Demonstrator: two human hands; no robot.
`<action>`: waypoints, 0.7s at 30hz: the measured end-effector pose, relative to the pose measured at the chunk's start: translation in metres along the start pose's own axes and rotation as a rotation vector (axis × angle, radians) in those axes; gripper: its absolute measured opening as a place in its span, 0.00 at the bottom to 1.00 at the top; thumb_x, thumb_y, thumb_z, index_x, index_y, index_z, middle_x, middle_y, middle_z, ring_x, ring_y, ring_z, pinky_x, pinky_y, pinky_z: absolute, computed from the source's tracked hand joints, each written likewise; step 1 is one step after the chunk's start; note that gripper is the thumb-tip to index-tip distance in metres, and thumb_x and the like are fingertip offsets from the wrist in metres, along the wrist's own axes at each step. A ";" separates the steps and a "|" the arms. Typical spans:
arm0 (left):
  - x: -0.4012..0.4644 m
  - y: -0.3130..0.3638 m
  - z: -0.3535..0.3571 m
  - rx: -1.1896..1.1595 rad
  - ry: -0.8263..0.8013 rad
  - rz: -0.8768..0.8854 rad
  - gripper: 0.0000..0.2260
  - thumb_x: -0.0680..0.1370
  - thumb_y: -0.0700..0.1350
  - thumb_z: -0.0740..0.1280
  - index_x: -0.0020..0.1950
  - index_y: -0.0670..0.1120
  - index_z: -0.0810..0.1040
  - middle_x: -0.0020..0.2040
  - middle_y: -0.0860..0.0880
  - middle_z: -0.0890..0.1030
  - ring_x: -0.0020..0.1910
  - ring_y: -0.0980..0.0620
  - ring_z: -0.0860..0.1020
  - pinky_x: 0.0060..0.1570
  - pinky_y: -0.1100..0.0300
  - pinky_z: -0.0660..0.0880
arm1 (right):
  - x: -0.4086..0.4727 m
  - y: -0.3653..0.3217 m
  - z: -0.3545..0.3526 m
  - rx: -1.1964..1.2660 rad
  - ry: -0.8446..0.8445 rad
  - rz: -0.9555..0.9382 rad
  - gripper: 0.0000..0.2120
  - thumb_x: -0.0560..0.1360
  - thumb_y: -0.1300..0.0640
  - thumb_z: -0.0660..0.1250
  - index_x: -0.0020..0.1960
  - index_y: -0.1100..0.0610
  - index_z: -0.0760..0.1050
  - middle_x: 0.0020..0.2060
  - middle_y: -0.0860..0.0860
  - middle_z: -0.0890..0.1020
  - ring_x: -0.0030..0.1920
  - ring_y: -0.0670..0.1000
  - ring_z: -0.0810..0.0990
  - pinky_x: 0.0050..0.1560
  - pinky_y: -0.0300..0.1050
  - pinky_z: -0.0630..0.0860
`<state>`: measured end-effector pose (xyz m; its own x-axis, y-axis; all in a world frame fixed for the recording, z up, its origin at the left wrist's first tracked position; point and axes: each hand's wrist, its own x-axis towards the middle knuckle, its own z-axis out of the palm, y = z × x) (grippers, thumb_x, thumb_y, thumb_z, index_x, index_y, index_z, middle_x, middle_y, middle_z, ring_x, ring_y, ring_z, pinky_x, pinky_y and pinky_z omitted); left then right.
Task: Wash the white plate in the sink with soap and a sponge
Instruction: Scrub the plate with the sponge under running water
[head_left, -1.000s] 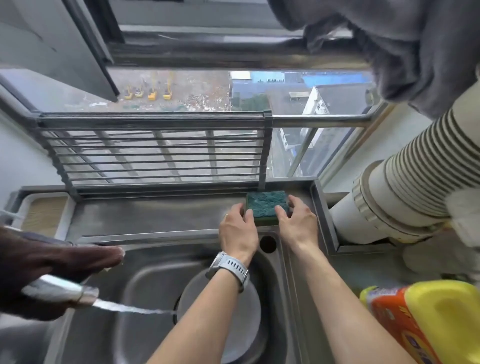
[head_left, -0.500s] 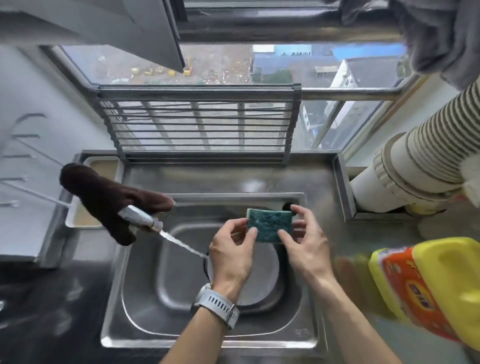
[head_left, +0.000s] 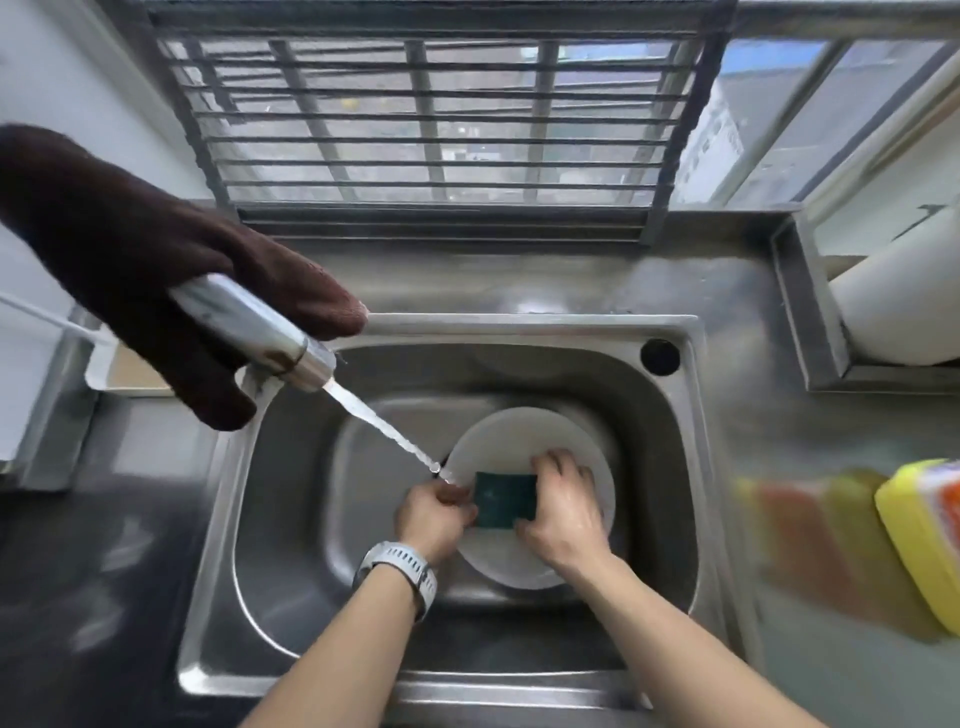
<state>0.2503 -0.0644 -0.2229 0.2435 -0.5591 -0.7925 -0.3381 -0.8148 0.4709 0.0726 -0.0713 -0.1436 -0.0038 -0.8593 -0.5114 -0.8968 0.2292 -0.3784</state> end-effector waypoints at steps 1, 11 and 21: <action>-0.012 0.010 -0.004 0.023 0.036 0.003 0.12 0.55 0.54 0.75 0.37 0.54 0.84 0.45 0.48 0.88 0.50 0.45 0.85 0.58 0.48 0.81 | 0.001 0.001 0.003 -0.071 -0.007 -0.079 0.36 0.68 0.55 0.75 0.73 0.52 0.64 0.70 0.53 0.69 0.67 0.58 0.70 0.64 0.52 0.75; -0.028 0.014 -0.013 0.319 0.097 0.008 0.12 0.70 0.51 0.68 0.48 0.46 0.82 0.50 0.43 0.86 0.53 0.38 0.82 0.52 0.52 0.79 | 0.018 -0.011 0.021 -0.390 0.028 -0.490 0.29 0.71 0.59 0.72 0.70 0.58 0.69 0.66 0.56 0.75 0.65 0.59 0.73 0.67 0.54 0.70; -0.028 0.015 -0.017 0.258 0.009 0.006 0.11 0.69 0.46 0.70 0.50 0.46 0.79 0.51 0.44 0.85 0.53 0.40 0.82 0.54 0.51 0.81 | 0.052 0.008 -0.011 -0.500 0.098 -0.373 0.26 0.66 0.64 0.75 0.63 0.61 0.75 0.55 0.60 0.81 0.54 0.63 0.79 0.52 0.57 0.79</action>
<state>0.2535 -0.0630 -0.1871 0.2487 -0.5661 -0.7859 -0.5601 -0.7460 0.3602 0.0604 -0.1198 -0.1645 0.3293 -0.8837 -0.3325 -0.9441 -0.3144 -0.0993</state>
